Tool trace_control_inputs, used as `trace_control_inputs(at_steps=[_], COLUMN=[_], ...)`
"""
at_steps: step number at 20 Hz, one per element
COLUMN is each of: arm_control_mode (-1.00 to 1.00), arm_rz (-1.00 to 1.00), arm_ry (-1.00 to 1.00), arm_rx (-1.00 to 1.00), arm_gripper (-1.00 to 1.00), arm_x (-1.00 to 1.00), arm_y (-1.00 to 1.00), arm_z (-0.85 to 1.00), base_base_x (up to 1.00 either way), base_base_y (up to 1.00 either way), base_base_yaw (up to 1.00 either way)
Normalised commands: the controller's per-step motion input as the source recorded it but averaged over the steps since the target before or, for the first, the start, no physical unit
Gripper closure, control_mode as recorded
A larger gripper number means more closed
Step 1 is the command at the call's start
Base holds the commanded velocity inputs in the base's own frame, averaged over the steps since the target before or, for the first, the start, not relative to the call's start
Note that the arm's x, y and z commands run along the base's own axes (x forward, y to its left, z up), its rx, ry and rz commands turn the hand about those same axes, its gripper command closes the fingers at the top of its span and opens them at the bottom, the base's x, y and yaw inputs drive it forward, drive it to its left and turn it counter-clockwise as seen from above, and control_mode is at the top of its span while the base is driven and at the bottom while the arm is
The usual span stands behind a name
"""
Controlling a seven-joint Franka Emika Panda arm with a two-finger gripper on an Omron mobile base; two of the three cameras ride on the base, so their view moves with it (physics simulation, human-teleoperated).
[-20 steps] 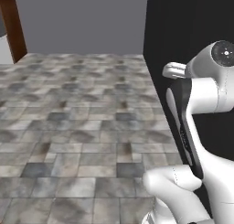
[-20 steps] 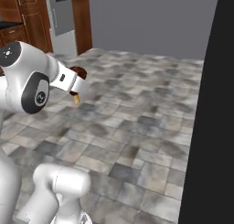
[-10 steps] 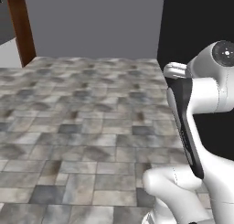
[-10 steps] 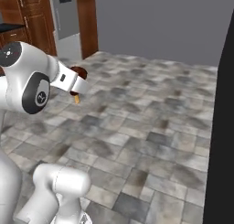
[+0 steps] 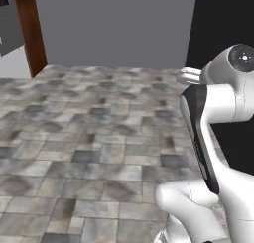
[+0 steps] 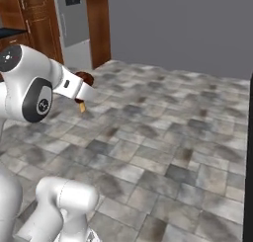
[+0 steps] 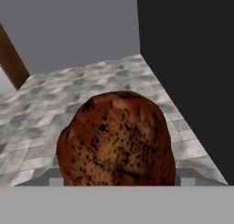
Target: Transport the steak and onion to the fridge. Place the steak on the rack containing meat and place the onion on the rack containing the vegetable, ensuring meats and vegetables are on different racks.
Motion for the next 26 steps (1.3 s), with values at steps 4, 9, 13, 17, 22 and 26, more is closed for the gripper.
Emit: trace_control_inputs(at_steps=[4,9,13,17,22,26], arm_control_mode=[1.00,1.00,1.00,1.00,1.00,1.00], arm_rz=[0.00,0.00,0.00,0.00,0.00,0.00], arm_ry=[0.00,0.00,0.00,0.00,0.00,0.00], arm_rx=[0.00,0.00,0.00,0.00,0.00,0.00], arm_gripper=[1.00,1.00,1.00,1.00,1.00,1.00], arm_x=[0.00,0.00,0.00,0.00,0.00,0.00], arm_y=[0.00,0.00,0.00,0.00,0.00,0.00], arm_z=[0.00,0.00,0.00,0.00,0.00,0.00], base_base_x=[1.00,1.00,1.00,1.00,1.00,1.00], base_base_y=[0.35,0.62,0.81,0.86,0.99,1.00], base_base_yaw=[0.07,0.05,0.01,0.00,0.00,0.00])
